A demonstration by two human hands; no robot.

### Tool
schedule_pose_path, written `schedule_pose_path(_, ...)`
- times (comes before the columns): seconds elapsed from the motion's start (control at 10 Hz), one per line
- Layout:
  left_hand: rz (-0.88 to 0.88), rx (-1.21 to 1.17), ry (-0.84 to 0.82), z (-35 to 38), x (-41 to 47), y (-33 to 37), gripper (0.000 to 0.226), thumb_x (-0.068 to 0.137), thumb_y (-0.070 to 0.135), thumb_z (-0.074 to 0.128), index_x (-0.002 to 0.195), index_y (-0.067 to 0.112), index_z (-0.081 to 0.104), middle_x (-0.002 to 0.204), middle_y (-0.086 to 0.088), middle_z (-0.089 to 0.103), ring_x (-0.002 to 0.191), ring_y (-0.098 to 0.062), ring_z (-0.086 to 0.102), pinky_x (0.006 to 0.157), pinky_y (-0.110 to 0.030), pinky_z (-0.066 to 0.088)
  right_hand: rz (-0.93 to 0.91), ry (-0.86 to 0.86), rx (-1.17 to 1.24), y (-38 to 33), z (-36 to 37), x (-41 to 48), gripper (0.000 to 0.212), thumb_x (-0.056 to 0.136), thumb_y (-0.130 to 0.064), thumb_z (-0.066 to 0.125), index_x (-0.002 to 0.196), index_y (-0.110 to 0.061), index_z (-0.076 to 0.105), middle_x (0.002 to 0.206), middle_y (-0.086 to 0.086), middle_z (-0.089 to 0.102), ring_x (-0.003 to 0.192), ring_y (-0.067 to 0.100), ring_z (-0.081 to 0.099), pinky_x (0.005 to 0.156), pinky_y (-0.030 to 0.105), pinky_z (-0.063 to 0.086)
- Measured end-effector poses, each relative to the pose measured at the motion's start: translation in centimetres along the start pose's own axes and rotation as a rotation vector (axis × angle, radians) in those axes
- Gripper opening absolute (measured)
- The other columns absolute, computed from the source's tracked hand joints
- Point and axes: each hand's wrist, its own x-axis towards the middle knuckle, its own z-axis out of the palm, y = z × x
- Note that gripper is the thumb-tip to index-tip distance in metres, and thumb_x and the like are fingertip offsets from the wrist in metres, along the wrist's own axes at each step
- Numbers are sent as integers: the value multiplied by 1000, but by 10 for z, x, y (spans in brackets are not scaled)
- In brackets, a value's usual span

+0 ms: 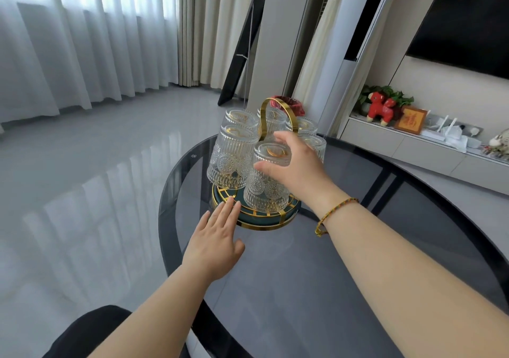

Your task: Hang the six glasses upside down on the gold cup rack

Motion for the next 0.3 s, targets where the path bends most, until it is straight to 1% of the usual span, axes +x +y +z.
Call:
schedule_pose_path(0.1, -5, -3, 0, -1, -2, 1, 66, 92, 33, 33, 141, 21, -11, 154, -1, -11, 139, -14, -10, 112, -31, -6, -47, 76, 45, 6, -4, -11, 66, 70, -38, 68, 127, -24, 38, 132, -4, 44, 124, 13, 30, 92, 24, 24)
schedule_pose_path(0.2, 0, -48, 81, -4, -4, 3, 68, 91, 30, 39, 142, 19, -5, 154, -2, -3, 140, -15, -2, 113, -31, -2, -112, 300, 65, 17, -8, -34, 55, 71, -33, 67, 120, -19, 46, 114, -11, 44, 109, 2, 27, 90, 14, 20)
schedule_pose_path(0.3, 54, -84, 252, -8, -12, 12, 66, 83, 17, 60, 138, 8, 25, 146, -14, 31, 134, -27, 29, 111, -39, 15, -17, 493, 50, 36, -4, -67, 42, 73, -24, 67, 111, -11, 54, 112, -1, 54, 109, 12, 37, 92, 14, 23)
